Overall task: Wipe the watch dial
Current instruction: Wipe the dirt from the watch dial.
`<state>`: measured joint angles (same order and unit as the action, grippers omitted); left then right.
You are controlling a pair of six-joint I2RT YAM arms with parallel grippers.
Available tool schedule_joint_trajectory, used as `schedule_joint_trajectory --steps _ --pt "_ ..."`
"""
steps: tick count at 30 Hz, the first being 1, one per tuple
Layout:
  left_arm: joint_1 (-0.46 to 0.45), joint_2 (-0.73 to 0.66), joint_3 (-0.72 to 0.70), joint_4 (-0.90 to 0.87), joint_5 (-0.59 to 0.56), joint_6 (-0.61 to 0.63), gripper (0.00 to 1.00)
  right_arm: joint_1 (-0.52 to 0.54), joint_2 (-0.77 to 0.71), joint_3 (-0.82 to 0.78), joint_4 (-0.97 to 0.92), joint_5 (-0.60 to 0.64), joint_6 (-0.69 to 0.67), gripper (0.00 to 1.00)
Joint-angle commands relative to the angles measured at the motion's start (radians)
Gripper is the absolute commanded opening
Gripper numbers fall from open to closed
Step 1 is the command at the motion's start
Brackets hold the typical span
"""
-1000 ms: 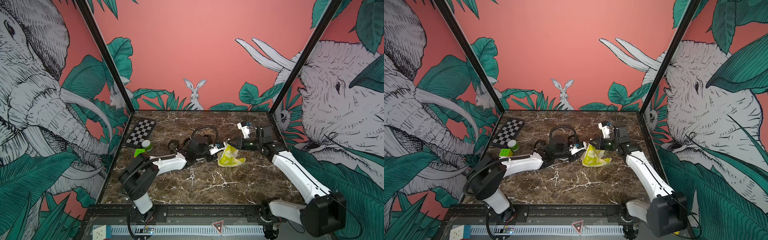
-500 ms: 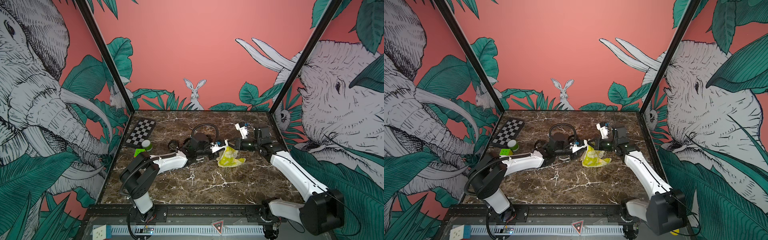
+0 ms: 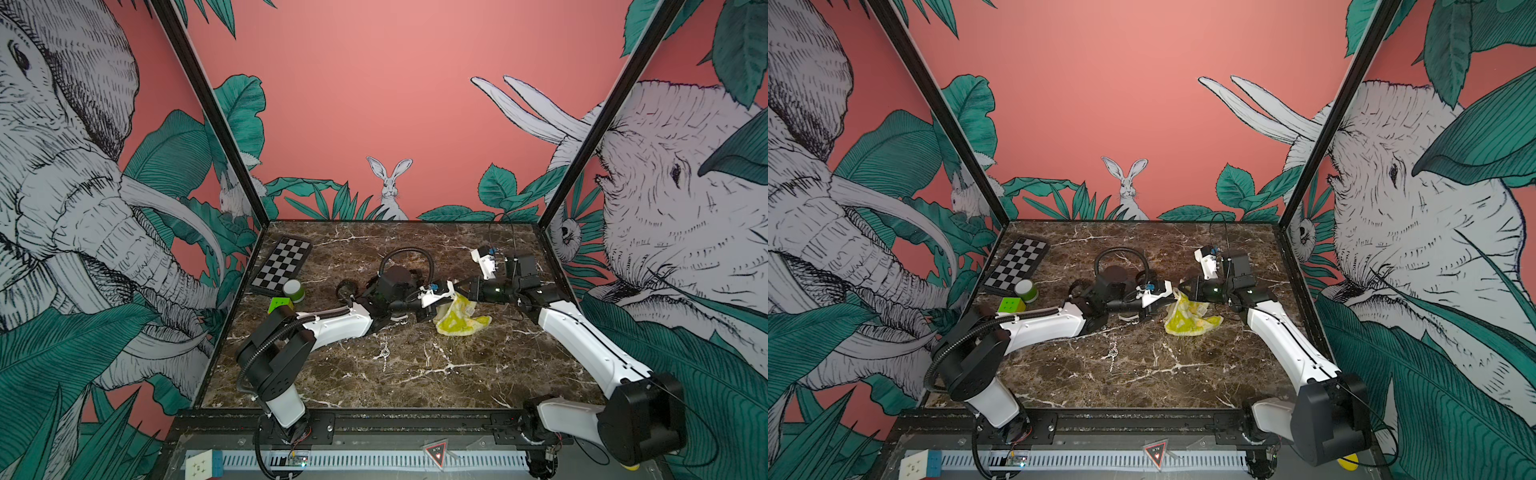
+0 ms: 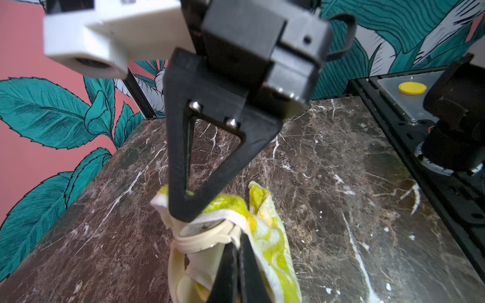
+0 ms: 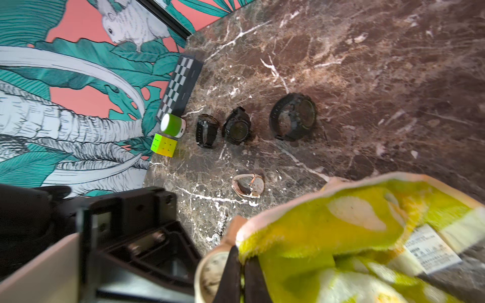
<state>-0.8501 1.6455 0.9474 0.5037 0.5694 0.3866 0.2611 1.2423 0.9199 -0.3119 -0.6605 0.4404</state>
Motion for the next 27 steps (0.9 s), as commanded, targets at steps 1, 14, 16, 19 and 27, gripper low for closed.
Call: schedule_joint_trajectory --steps 1,14,16,19,27 --pt "-0.004 -0.092 -0.019 0.101 0.053 0.008 0.0 -0.011 -0.034 -0.005 -0.072 0.053 -0.039 0.0" --pt "-0.004 -0.077 -0.084 0.074 0.04 0.076 0.0 -0.049 -0.171 0.063 -0.181 0.03 -0.068 0.0" --pt "-0.004 -0.065 -0.078 0.073 0.041 0.08 0.0 -0.049 -0.189 0.061 -0.159 -0.005 -0.051 0.0" --pt "-0.004 -0.043 -0.061 0.075 0.041 0.085 0.0 -0.04 -0.209 0.041 -0.105 -0.051 -0.019 0.0" --pt "-0.004 0.011 -0.012 0.09 0.058 0.088 0.0 0.014 -0.224 -0.007 0.044 -0.118 0.059 0.0"
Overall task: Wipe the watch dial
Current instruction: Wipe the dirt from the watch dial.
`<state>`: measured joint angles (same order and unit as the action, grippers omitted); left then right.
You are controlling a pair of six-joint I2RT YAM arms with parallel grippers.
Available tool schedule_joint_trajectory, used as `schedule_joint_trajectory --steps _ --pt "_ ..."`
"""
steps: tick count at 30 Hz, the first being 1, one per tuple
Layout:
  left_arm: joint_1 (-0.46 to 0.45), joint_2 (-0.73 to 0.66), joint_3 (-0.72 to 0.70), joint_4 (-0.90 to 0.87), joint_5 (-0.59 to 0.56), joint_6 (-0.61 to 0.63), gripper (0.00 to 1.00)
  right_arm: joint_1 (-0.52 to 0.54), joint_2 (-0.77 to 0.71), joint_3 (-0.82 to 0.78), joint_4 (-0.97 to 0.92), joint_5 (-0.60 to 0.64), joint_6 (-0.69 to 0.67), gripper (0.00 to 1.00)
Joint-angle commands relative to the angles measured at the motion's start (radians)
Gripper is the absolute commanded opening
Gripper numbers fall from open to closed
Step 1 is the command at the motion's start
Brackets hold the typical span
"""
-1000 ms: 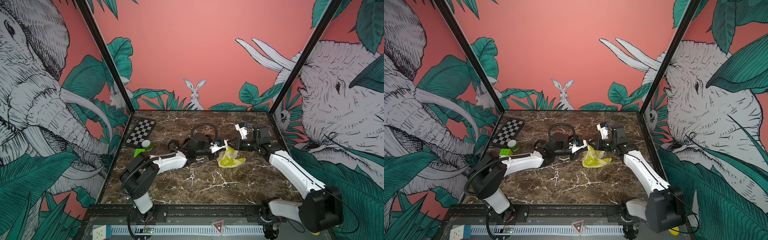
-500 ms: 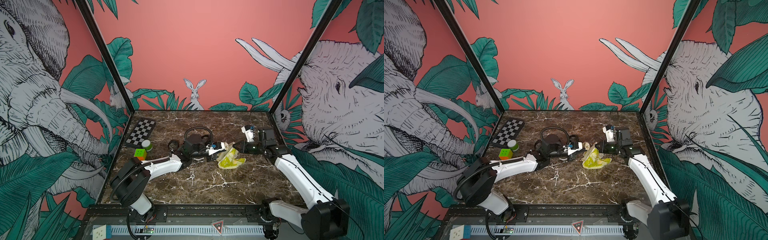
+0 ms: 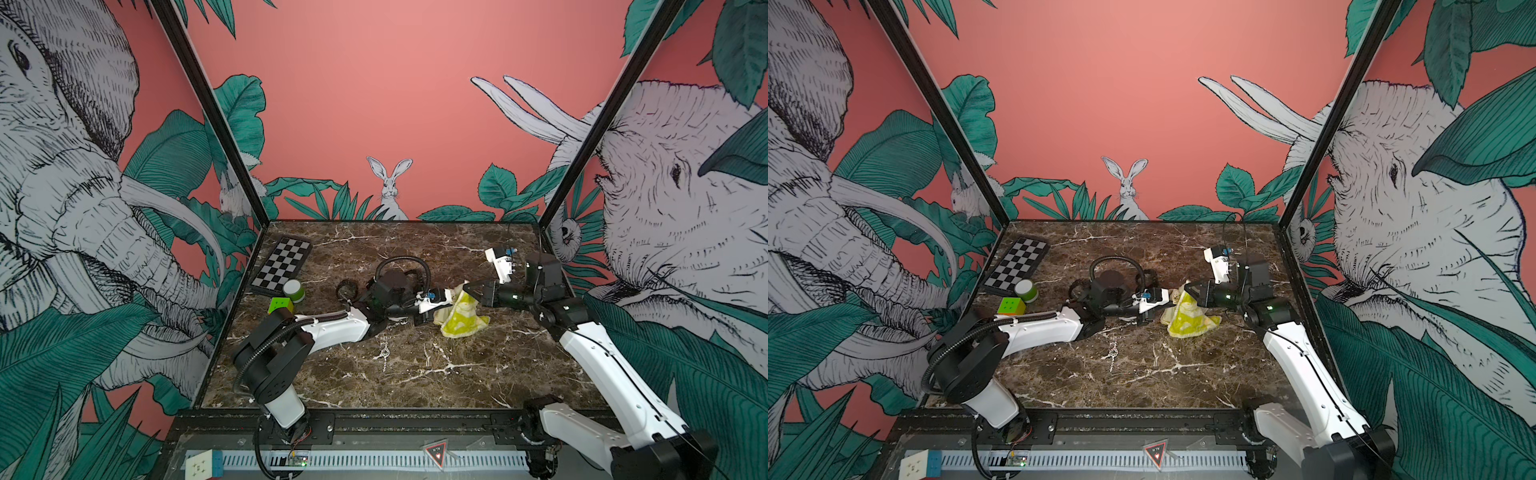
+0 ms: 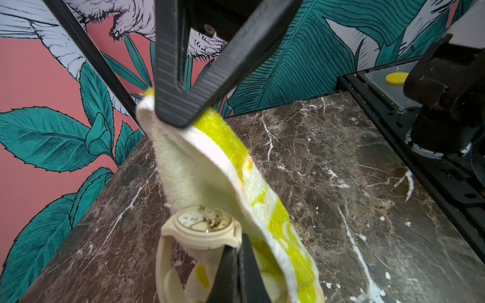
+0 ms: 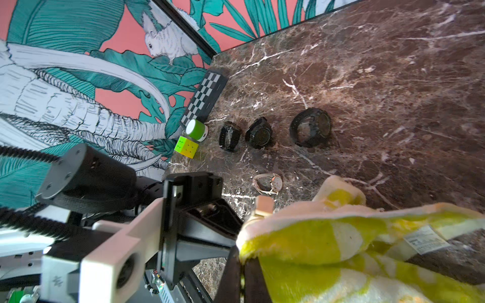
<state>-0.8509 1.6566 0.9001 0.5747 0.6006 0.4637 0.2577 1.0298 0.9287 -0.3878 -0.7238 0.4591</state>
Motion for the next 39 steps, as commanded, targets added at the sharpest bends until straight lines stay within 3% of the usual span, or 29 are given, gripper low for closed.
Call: schedule_joint_trajectory --steps 1,17,39 --pt "-0.003 0.004 0.04 0.023 0.027 0.009 0.0 0.024 -0.005 -0.023 0.136 -0.058 0.049 0.0" --pt "-0.003 -0.02 0.062 0.084 0.014 0.027 0.0 0.049 0.069 -0.082 0.123 0.031 0.02 0.0" --pt "-0.002 -0.104 -0.026 0.099 -0.063 0.051 0.0 0.022 -0.005 -0.048 -0.073 0.162 -0.083 0.0"
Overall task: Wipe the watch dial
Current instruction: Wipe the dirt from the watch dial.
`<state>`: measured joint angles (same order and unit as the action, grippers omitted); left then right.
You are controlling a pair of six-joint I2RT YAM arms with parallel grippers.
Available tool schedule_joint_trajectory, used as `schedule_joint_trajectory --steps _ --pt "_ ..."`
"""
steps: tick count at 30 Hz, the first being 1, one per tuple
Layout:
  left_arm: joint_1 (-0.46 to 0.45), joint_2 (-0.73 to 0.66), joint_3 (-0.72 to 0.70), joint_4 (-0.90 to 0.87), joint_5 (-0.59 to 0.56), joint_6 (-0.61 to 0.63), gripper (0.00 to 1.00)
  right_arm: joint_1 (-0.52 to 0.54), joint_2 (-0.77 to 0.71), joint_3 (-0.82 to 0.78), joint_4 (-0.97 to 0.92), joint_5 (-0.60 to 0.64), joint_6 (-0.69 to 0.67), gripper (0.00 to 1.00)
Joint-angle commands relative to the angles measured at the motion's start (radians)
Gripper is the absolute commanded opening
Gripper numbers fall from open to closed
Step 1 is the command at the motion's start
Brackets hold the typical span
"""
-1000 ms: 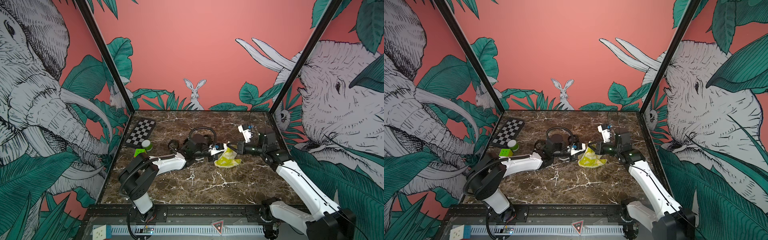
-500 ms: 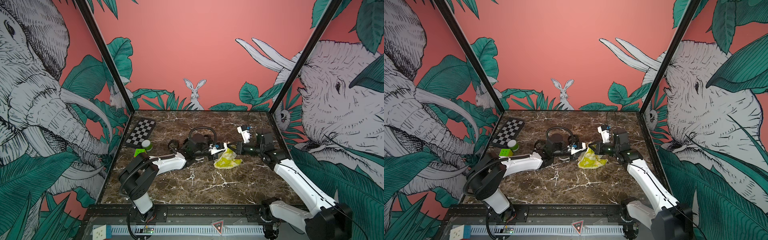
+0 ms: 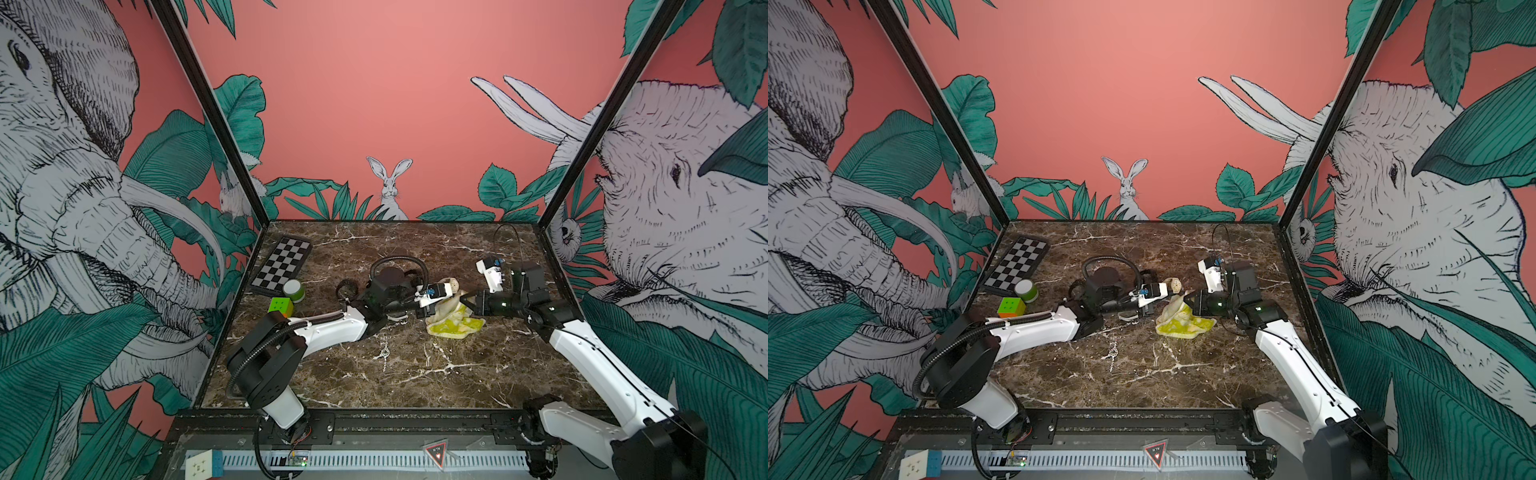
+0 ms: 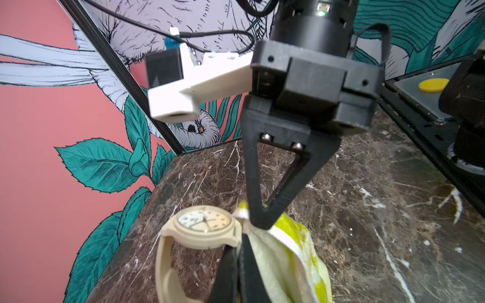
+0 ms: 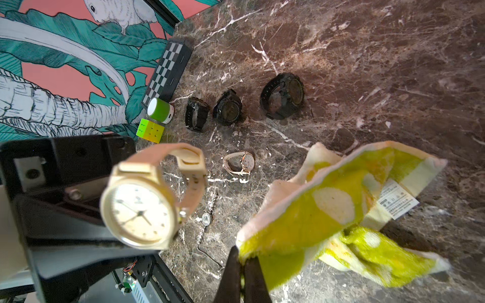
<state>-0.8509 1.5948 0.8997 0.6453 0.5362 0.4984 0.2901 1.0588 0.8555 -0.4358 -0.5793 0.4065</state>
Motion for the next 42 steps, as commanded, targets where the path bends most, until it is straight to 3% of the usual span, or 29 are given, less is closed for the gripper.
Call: schedule_joint_trajectory --steps 1,8,19,30,42 --pt "-0.002 -0.046 -0.032 0.025 0.001 0.016 0.0 -0.013 -0.041 0.03 -0.031 0.017 -0.032 0.0" --pt "-0.002 -0.045 -0.05 -0.001 0.01 0.011 0.0 -0.017 -0.082 0.085 -0.034 -0.024 -0.025 0.0" --pt "-0.002 0.019 0.008 0.007 0.09 -0.037 0.0 -0.001 -0.034 0.153 0.13 -0.16 0.058 0.0" --pt "-0.002 0.033 0.047 0.025 0.099 -0.039 0.0 0.047 0.056 0.087 0.251 -0.146 0.096 0.0" --pt "-0.002 0.032 0.061 0.097 0.074 -0.048 0.0 0.05 0.034 -0.037 0.222 -0.057 0.069 0.0"
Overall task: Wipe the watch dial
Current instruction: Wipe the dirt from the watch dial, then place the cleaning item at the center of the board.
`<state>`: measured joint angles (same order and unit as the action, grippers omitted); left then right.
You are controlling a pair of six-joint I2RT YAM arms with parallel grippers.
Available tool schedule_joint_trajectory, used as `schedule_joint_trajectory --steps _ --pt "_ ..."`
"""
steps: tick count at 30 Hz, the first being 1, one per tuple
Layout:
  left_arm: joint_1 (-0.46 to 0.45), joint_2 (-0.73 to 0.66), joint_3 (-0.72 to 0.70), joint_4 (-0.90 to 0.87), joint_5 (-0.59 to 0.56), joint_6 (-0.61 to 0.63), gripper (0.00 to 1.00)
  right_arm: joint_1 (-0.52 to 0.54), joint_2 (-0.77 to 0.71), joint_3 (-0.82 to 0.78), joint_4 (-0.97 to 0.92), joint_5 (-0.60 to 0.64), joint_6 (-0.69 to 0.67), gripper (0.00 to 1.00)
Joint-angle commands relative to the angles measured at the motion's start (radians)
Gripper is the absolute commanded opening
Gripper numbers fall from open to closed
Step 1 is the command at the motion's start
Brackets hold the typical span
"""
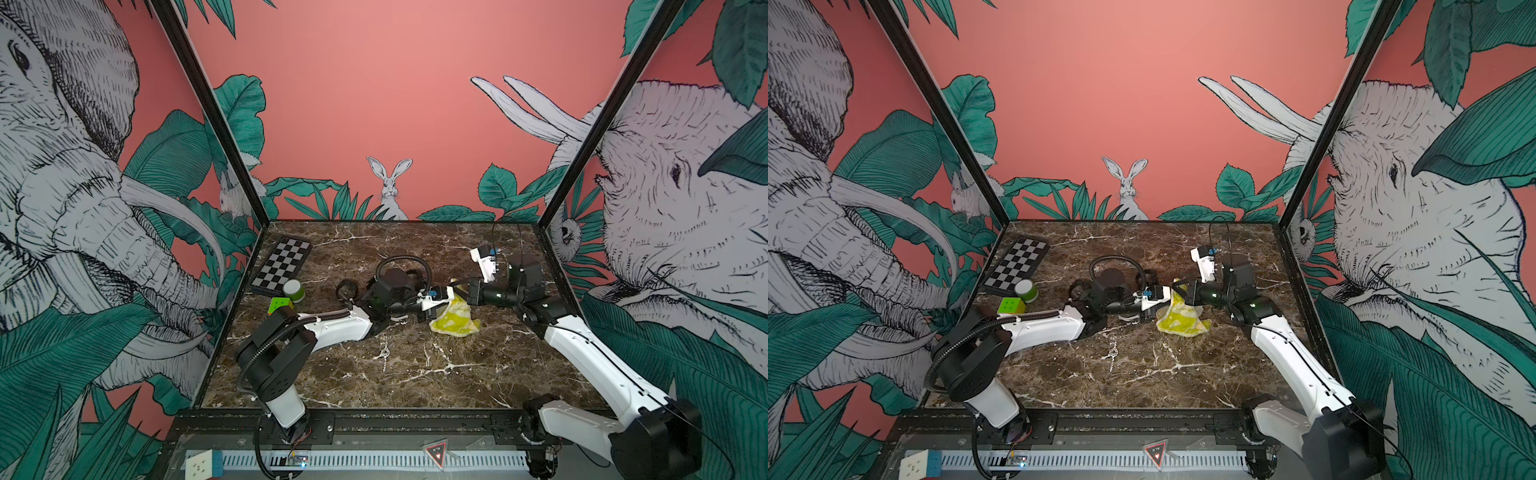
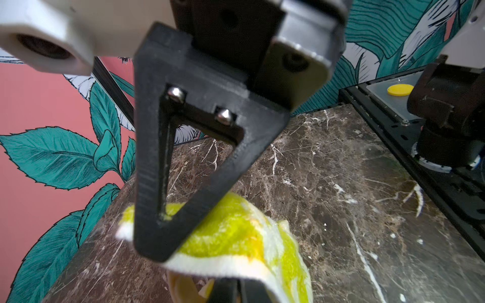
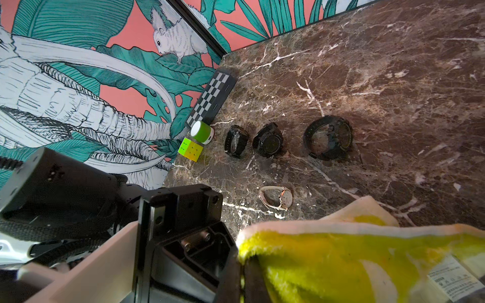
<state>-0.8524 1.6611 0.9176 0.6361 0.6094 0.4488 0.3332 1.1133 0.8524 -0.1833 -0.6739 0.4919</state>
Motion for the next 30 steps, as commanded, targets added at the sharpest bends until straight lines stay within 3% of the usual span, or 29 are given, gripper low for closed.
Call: schedule_joint_trajectory --steps 1,13,25,30 --pt "0.0 -0.037 0.041 0.106 -0.028 0.004 0.0 0.007 -0.026 -0.038 -0.036 0.049 -0.021 0.0" --pt "0.0 -0.114 -0.02 0.098 -0.059 0.014 0.0 -0.023 -0.024 -0.055 -0.082 0.098 -0.059 0.0" --pt "0.0 -0.146 -0.085 0.059 -0.082 0.031 0.0 -0.141 -0.077 -0.035 -0.184 0.093 -0.105 0.0" --pt "0.0 -0.164 -0.112 0.045 -0.083 0.033 0.0 -0.166 -0.043 -0.018 -0.225 0.157 -0.117 0.0"
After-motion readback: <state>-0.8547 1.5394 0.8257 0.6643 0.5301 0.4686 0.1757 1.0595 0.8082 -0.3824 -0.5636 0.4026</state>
